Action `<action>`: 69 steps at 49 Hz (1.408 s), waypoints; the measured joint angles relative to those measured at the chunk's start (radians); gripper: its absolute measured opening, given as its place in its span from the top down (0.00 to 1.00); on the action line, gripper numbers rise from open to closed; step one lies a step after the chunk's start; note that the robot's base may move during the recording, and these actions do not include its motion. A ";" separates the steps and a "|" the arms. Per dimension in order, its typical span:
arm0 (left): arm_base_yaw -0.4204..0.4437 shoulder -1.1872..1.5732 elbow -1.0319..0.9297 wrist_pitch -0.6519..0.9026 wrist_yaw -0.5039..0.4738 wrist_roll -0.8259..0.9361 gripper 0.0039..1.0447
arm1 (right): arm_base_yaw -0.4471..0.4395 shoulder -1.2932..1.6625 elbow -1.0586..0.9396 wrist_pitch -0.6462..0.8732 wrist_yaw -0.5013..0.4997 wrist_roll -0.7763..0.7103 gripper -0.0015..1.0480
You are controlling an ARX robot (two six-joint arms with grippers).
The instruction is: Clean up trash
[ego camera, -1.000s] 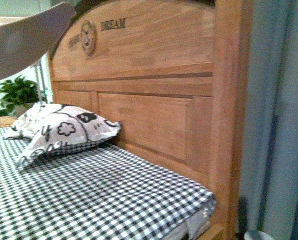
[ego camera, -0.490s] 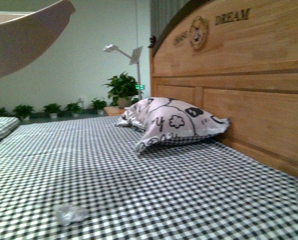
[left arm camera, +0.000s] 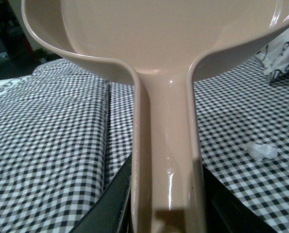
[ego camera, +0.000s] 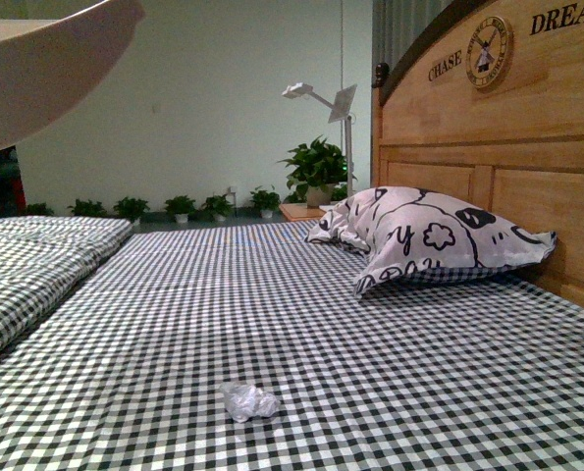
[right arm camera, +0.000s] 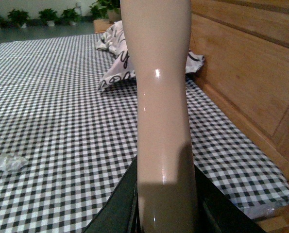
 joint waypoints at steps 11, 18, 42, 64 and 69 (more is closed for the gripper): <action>-0.001 0.000 0.000 0.000 -0.007 0.000 0.74 | -0.004 -0.002 0.000 0.000 -0.002 0.000 0.80; -0.001 0.000 0.000 0.000 -0.004 0.000 0.74 | -0.004 -0.002 0.000 0.000 0.000 0.001 0.80; 0.281 0.403 0.248 -0.278 0.448 0.238 0.74 | -0.005 -0.002 0.000 0.000 0.000 0.000 0.80; 0.243 0.728 0.382 -0.345 0.563 0.562 0.74 | -0.005 -0.002 0.000 0.000 0.000 0.001 0.80; 0.235 0.790 0.418 -0.409 0.575 0.619 0.74 | -0.005 -0.002 0.000 0.000 0.000 0.001 0.80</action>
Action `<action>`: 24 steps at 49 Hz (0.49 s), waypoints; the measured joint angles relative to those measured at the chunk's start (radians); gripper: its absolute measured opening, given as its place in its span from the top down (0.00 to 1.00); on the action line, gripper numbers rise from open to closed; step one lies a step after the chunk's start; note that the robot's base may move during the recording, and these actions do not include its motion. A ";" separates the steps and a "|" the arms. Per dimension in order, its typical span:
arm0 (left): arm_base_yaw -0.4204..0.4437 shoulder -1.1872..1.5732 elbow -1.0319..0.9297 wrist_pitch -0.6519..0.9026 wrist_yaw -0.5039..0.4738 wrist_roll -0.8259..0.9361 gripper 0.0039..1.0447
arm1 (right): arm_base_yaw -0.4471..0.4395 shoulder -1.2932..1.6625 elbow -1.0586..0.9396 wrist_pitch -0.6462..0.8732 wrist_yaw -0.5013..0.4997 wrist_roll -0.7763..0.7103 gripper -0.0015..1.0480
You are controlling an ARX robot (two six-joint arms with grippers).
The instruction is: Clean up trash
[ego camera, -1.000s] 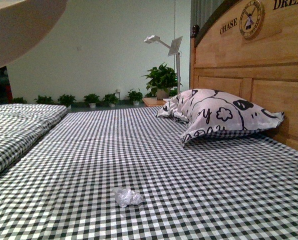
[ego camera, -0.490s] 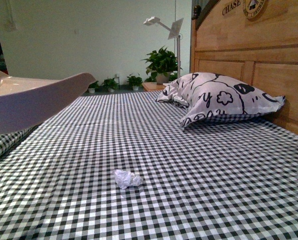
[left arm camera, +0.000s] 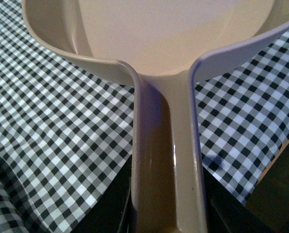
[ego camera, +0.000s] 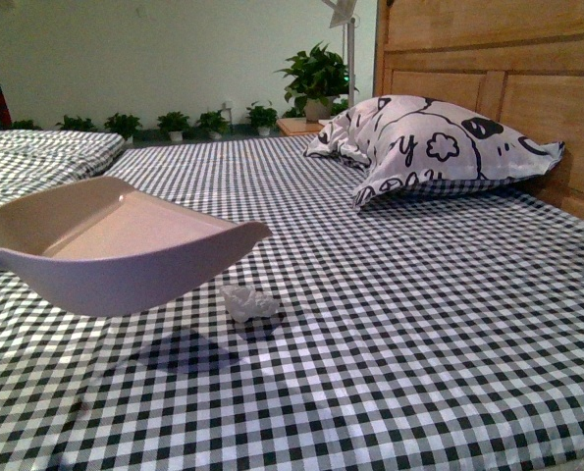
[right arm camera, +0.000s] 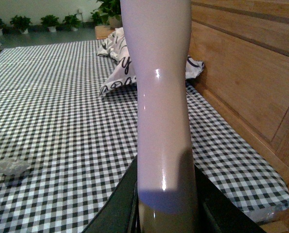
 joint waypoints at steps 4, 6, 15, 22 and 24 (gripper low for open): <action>0.000 0.032 0.017 -0.035 0.000 0.028 0.74 | 0.000 0.000 0.000 0.000 0.000 0.000 0.80; 0.002 0.043 0.024 -0.046 0.000 0.039 0.74 | 0.000 0.000 0.000 0.000 0.000 0.000 0.80; 0.012 0.100 0.048 -0.107 0.003 0.114 0.74 | 0.000 0.000 0.000 0.000 0.000 0.000 0.80; 0.016 0.144 0.069 -0.158 0.006 0.179 0.74 | 0.000 0.000 0.000 0.000 0.000 0.000 0.80; 0.018 0.152 0.072 -0.163 0.005 0.198 0.74 | 0.000 0.000 0.000 0.000 0.000 0.000 0.80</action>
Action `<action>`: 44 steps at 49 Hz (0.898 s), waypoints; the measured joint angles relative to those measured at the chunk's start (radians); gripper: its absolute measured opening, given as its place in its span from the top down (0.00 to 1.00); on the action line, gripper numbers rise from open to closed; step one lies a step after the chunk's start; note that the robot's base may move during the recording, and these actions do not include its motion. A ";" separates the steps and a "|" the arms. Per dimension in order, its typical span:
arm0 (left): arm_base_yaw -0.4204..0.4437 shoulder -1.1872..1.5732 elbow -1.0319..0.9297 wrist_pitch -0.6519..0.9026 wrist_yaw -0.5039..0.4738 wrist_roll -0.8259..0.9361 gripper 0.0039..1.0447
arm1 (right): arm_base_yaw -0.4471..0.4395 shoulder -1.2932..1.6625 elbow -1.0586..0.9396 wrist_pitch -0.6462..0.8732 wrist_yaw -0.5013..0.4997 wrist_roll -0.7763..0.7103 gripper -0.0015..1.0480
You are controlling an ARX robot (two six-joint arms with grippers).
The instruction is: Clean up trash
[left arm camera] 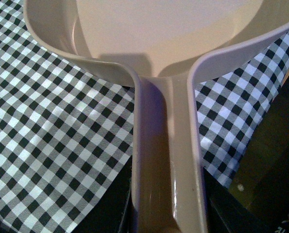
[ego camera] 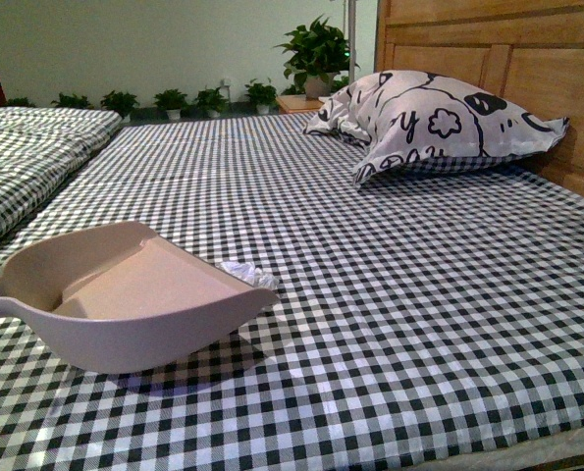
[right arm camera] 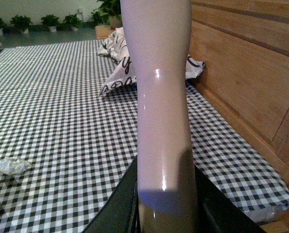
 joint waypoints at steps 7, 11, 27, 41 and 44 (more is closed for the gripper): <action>0.002 0.045 0.014 -0.007 -0.003 0.043 0.74 | 0.000 0.000 0.000 0.000 0.000 0.000 0.80; 0.002 0.069 0.025 -0.018 -0.011 0.060 0.74 | 0.000 0.000 0.000 0.000 0.000 0.000 0.80; 0.001 0.142 0.091 -0.031 -0.047 0.113 0.74 | 0.000 0.000 0.000 0.000 0.000 0.000 0.80; -0.010 0.191 0.111 0.030 -0.059 0.129 0.74 | 0.000 0.000 0.000 0.000 0.000 0.000 0.80; -0.017 0.198 0.112 0.055 -0.059 0.130 0.74 | 0.000 0.000 0.000 0.000 0.000 0.000 0.80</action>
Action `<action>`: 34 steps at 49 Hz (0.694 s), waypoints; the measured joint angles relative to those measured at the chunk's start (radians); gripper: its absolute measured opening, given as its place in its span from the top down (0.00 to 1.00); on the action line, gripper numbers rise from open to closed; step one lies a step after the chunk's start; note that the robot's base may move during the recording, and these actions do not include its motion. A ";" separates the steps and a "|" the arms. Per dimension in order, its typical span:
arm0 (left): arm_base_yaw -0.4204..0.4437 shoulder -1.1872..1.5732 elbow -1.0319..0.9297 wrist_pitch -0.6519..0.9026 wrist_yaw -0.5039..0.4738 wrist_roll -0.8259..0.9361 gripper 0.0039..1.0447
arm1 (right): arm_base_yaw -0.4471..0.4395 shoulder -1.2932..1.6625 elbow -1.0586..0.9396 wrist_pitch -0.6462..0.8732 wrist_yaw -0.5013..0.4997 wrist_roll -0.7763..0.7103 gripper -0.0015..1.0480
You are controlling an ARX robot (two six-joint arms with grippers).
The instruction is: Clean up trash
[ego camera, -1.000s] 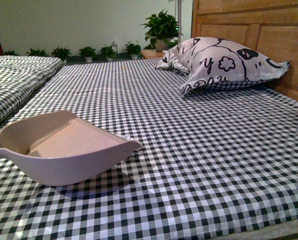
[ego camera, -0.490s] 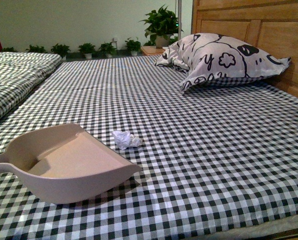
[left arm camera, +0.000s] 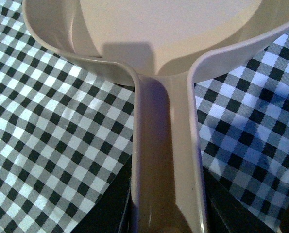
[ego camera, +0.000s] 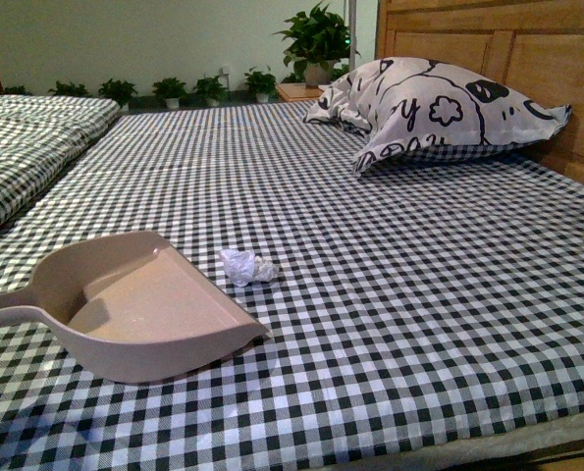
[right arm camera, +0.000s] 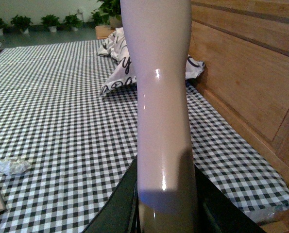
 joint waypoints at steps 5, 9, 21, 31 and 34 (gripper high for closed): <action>-0.008 0.004 0.001 0.005 -0.002 0.004 0.74 | 0.000 0.000 0.000 0.000 0.000 0.000 0.80; -0.011 0.005 0.001 0.003 -0.006 0.008 0.74 | 0.000 0.000 0.000 0.000 0.000 0.000 0.80; -0.012 0.005 0.001 -0.009 -0.019 0.021 0.74 | 0.000 0.000 0.000 0.000 0.000 0.000 0.80; -0.007 0.005 -0.003 -0.009 -0.023 0.028 0.74 | 0.000 0.000 0.000 0.000 0.000 0.000 0.80; -0.006 0.005 -0.005 -0.009 -0.024 0.028 0.74 | 0.000 0.000 0.000 0.000 0.000 0.000 0.80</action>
